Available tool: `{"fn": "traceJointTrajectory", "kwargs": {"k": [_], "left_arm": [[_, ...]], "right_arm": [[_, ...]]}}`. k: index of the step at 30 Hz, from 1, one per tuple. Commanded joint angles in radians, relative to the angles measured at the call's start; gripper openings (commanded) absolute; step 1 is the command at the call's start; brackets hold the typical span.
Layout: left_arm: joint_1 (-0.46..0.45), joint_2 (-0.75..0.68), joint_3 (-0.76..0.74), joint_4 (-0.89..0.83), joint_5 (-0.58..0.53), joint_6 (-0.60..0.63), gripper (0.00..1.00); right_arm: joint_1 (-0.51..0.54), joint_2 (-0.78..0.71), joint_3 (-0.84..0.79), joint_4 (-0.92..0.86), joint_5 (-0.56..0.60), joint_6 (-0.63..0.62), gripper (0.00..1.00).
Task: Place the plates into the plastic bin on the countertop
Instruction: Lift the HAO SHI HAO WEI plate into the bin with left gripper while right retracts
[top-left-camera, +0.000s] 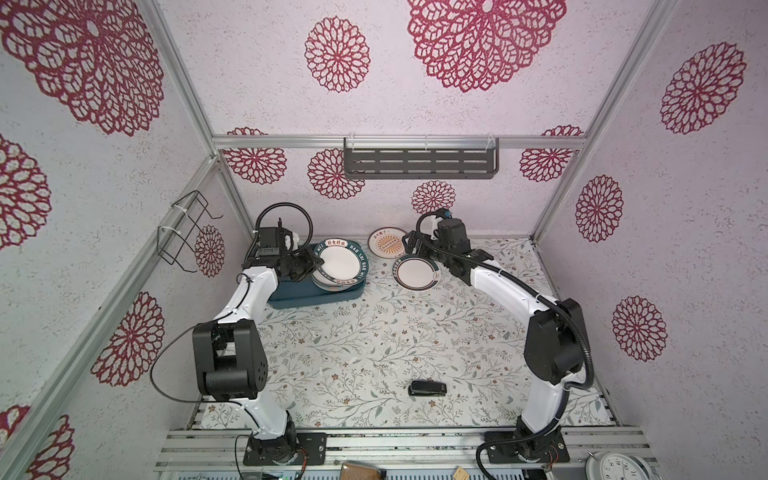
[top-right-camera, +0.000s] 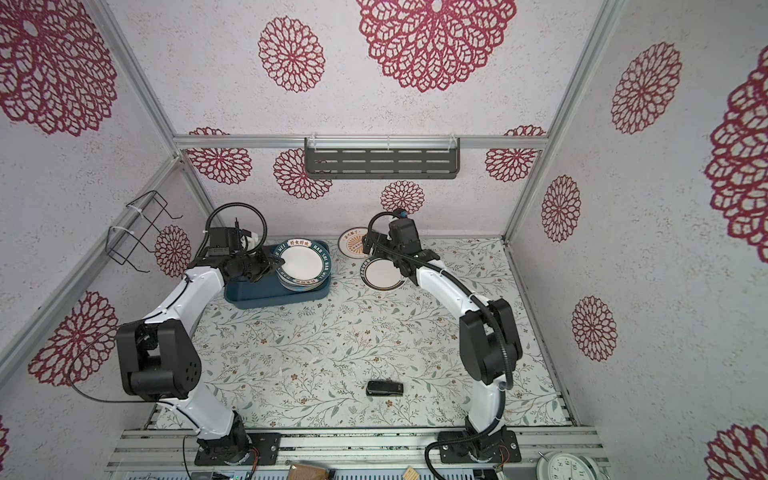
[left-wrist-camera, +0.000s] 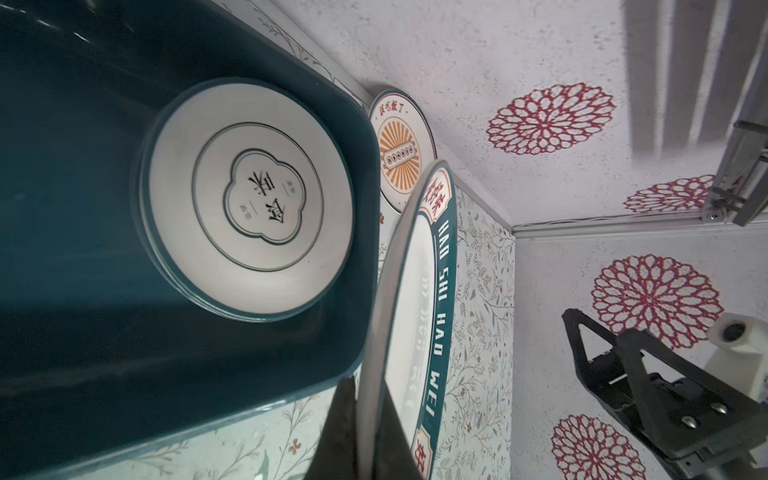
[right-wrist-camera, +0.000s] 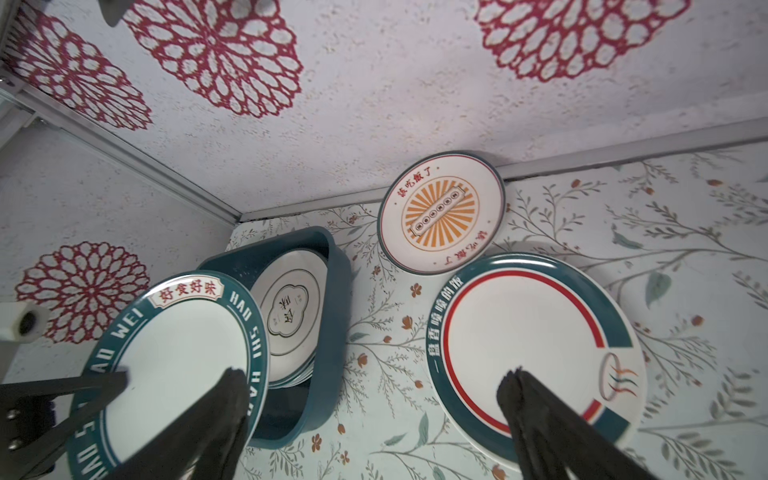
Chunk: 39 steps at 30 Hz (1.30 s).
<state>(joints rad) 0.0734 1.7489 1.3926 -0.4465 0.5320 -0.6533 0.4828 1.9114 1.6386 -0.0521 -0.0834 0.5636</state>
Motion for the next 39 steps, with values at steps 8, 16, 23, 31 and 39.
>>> {"fn": "traceJointTrajectory", "kwargs": {"k": [8,16,23,31,39], "left_arm": [[0.028,0.205,0.131,0.145,-0.020,-0.059,0.00],[0.040,0.330,0.167,0.195,-0.034,-0.100,0.00],[0.045,0.366,0.188,0.203,-0.033,-0.105,0.00],[0.048,0.343,0.110,0.253,0.004,-0.113,0.00],[0.048,0.387,0.149,0.230,0.010,-0.114,0.14]], "right_arm": [[-0.001,0.145,0.184,-0.008,-0.010,-0.057,0.99],[-0.012,0.168,0.191,-0.035,0.052,-0.061,0.99],[-0.040,0.172,0.169,-0.030,0.102,-0.029,0.99],[-0.080,0.156,0.106,-0.034,0.152,0.041,0.99],[-0.101,0.168,0.068,-0.069,0.179,0.126,0.99]]}}
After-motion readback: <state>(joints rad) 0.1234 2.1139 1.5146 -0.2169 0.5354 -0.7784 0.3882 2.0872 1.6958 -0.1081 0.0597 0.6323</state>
